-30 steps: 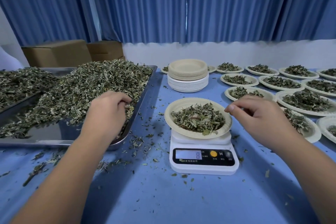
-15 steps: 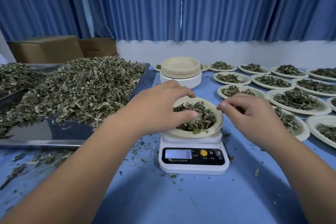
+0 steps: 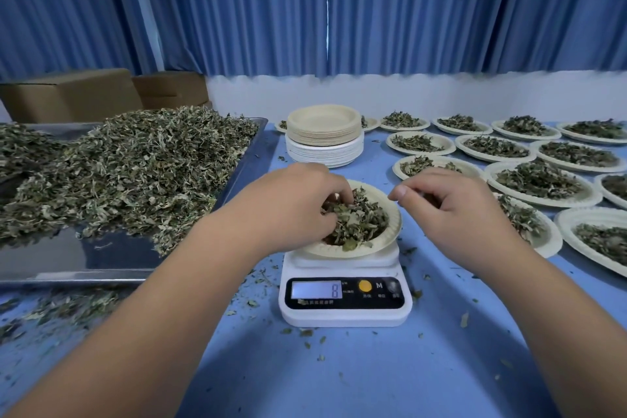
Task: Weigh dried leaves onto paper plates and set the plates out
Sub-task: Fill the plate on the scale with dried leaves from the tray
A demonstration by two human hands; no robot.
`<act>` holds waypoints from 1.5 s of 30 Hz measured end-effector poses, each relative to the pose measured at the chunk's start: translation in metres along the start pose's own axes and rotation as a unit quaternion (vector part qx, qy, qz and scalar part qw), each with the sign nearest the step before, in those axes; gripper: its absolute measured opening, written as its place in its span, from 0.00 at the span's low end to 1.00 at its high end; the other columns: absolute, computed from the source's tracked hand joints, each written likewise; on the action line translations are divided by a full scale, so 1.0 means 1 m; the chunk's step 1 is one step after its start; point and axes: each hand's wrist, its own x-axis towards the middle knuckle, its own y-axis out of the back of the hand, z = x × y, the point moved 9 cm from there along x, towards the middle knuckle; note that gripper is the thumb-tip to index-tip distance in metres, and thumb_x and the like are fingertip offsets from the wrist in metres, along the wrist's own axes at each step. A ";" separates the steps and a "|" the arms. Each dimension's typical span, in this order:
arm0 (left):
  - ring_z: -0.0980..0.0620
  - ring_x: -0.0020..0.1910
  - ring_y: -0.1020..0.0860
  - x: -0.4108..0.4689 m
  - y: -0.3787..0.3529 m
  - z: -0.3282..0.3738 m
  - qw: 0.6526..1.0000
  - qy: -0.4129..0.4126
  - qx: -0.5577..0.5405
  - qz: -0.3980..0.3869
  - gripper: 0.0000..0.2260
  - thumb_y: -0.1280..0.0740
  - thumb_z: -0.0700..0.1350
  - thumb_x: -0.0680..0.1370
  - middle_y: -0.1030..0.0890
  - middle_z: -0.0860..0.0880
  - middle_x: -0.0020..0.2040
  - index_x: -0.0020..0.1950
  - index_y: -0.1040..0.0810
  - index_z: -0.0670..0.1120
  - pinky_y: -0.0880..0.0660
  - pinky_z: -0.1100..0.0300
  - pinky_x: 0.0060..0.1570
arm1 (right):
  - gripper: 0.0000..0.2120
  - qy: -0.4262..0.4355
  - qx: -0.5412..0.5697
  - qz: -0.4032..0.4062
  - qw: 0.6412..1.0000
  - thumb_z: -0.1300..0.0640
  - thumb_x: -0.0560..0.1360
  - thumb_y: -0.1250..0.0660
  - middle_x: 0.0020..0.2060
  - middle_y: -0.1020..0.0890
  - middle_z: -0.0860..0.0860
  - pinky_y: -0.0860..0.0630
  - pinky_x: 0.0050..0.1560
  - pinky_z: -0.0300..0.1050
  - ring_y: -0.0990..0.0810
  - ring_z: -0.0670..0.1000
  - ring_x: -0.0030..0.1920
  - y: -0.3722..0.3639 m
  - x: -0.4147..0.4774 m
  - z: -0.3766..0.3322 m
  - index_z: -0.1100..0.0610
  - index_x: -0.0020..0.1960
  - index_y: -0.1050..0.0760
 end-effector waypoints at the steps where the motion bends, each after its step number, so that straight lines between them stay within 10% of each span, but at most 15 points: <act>1: 0.56 0.59 0.29 -0.001 0.002 0.000 1.000 -0.003 -0.022 0.015 0.13 0.35 0.48 0.77 0.25 0.57 0.57 0.60 0.24 0.60 0.28 0.53 0.59 | 0.07 0.000 -0.001 0.001 1.000 0.56 0.76 0.32 0.32 0.23 0.44 0.37 0.33 0.27 0.27 0.40 0.33 0.000 0.000 0.000 0.52 0.40 0.17; 10: 0.72 0.41 0.29 -0.014 0.022 -0.015 0.962 0.011 -0.193 0.191 0.15 0.35 0.35 0.76 0.24 0.60 0.51 0.55 0.19 0.54 0.38 0.80 0.43 | 0.08 -0.006 -0.010 0.006 1.000 0.56 0.76 0.33 0.33 0.22 0.44 0.36 0.34 0.26 0.27 0.40 0.33 0.003 -0.001 0.004 0.52 0.40 0.17; 19: 0.62 0.43 0.28 -0.010 0.020 -0.025 0.949 0.043 -0.209 0.233 0.04 0.28 0.42 0.75 0.25 0.56 0.43 0.48 0.17 0.50 0.36 0.77 0.45 | 0.08 0.001 -0.002 -0.004 1.000 0.57 0.76 0.32 0.32 0.23 0.45 0.36 0.32 0.27 0.28 0.41 0.31 -0.002 -0.001 0.002 0.48 0.39 0.19; 27: 0.70 0.41 0.26 -0.008 0.015 -0.040 0.908 0.091 -0.311 0.266 0.16 0.33 0.35 0.77 0.22 0.60 0.44 0.39 0.22 0.57 0.33 0.77 0.39 | 0.08 0.005 -0.015 -0.012 1.000 0.57 0.76 0.33 0.33 0.22 0.46 0.36 0.32 0.27 0.27 0.41 0.32 -0.005 -0.002 0.003 0.50 0.40 0.18; 30: 0.62 0.28 0.28 -0.008 0.012 -0.050 0.860 0.125 -0.403 0.288 0.15 0.34 0.36 0.78 0.20 0.55 0.42 0.39 0.21 0.56 0.30 0.68 0.29 | 0.08 0.007 -0.017 -0.013 1.000 0.57 0.76 0.32 0.33 0.22 0.45 0.36 0.33 0.28 0.27 0.42 0.32 -0.007 -0.001 0.003 0.48 0.40 0.19; 33: 0.56 0.36 0.24 -0.012 0.016 -0.063 0.803 0.154 -0.479 0.321 0.14 0.35 0.35 0.78 0.18 0.51 0.41 0.40 0.20 0.53 0.23 0.55 0.40 | 0.09 0.005 -0.015 -0.016 1.000 0.56 0.76 0.33 0.32 0.23 0.46 0.36 0.32 0.28 0.27 0.41 0.32 -0.009 -0.001 0.002 0.47 0.39 0.20; 38: 0.58 0.37 0.21 -0.028 0.020 -0.098 0.714 0.192 -0.563 0.368 0.13 0.36 0.32 0.78 0.18 0.56 0.37 0.42 0.20 0.50 0.22 0.64 0.40 | 0.09 -0.010 -0.013 -0.017 1.000 0.57 0.76 0.33 0.35 0.21 0.46 0.35 0.31 0.28 0.27 0.41 0.31 -0.008 -0.003 0.006 0.48 0.39 0.19; 45: 0.64 0.23 0.27 -0.076 0.038 -0.164 0.759 0.299 -0.377 0.438 0.15 0.36 0.37 0.79 0.19 0.55 0.42 0.40 0.22 0.56 0.34 0.70 0.20 | 0.09 -0.017 -0.002 -0.019 1.000 0.57 0.76 0.33 0.35 0.21 0.46 0.35 0.31 0.30 0.28 0.42 0.30 -0.008 -0.004 0.006 0.47 0.39 0.19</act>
